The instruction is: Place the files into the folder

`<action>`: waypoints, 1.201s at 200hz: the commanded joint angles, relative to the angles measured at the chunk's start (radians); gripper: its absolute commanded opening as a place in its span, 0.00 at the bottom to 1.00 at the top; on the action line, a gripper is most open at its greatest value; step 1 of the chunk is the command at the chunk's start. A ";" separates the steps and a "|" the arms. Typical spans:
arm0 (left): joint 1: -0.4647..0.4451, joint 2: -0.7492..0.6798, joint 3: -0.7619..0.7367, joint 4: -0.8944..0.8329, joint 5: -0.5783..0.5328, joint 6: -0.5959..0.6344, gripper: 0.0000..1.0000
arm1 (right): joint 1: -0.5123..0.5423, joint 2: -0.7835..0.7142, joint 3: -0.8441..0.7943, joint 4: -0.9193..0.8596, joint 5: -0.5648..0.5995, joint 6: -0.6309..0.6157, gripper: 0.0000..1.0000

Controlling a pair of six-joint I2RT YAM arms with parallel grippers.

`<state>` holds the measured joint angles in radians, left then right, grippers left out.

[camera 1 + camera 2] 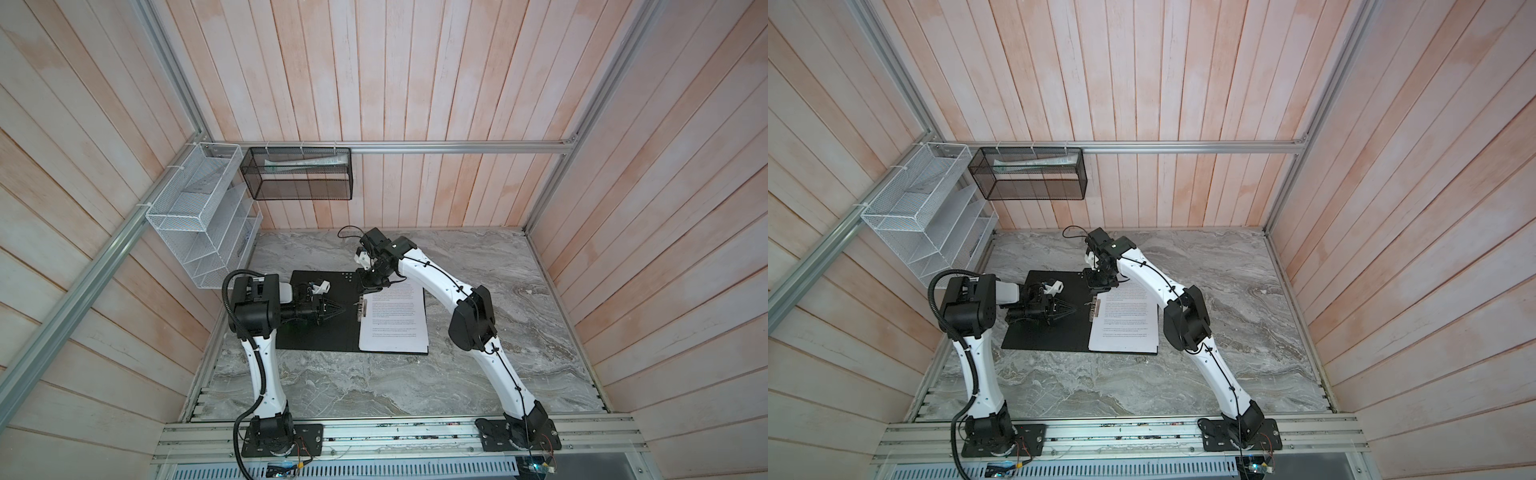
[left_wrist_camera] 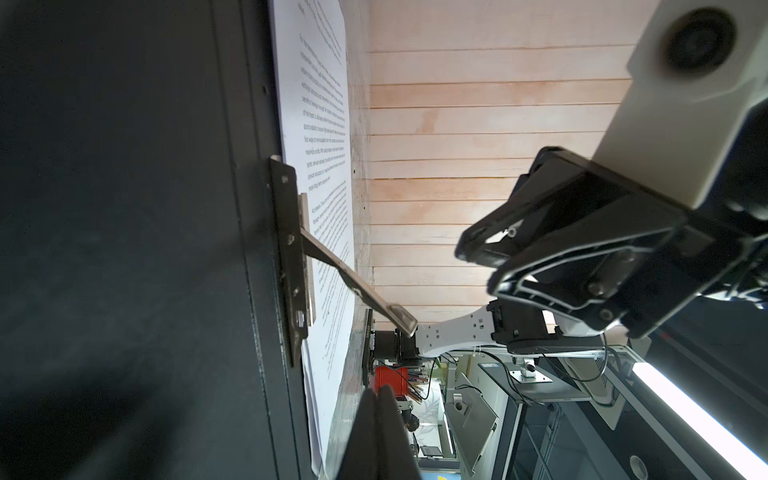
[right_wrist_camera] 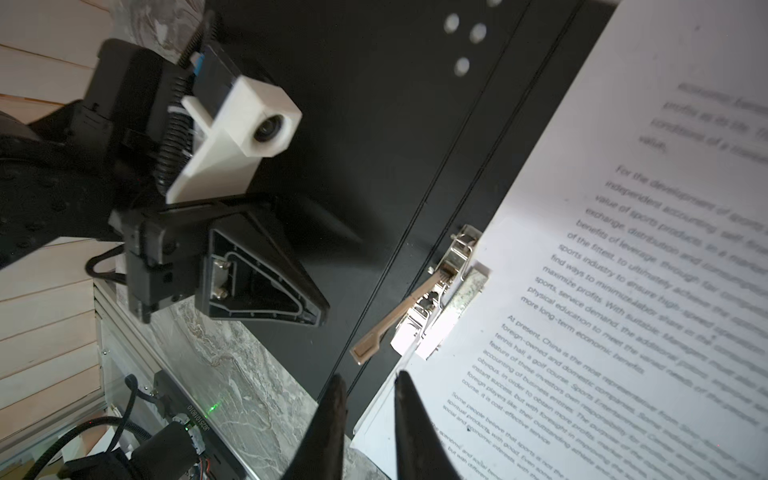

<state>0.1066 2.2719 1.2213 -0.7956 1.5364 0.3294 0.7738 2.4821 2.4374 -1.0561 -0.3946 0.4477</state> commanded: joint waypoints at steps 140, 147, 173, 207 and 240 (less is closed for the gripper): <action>-0.002 0.015 -0.116 0.159 -0.154 -0.119 0.00 | 0.032 0.078 0.020 -0.019 -0.031 0.010 0.20; -0.002 0.016 -0.114 0.160 -0.154 -0.120 0.00 | 0.030 0.077 0.020 -0.018 -0.032 0.009 0.20; -0.002 0.015 -0.114 0.159 -0.154 -0.119 0.00 | 0.025 0.072 0.039 -0.021 -0.030 0.007 0.19; -0.003 0.017 -0.113 0.159 -0.153 -0.119 0.00 | 0.008 0.057 0.034 0.000 -0.036 0.017 0.17; -0.004 0.019 -0.112 0.158 -0.152 -0.119 0.00 | 0.005 0.068 0.037 -0.002 -0.045 0.018 0.17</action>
<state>0.1066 2.2295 1.1461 -0.6640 1.5429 0.2241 0.7853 2.5347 2.4508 -1.0481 -0.4320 0.4679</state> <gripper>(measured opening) 0.055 0.170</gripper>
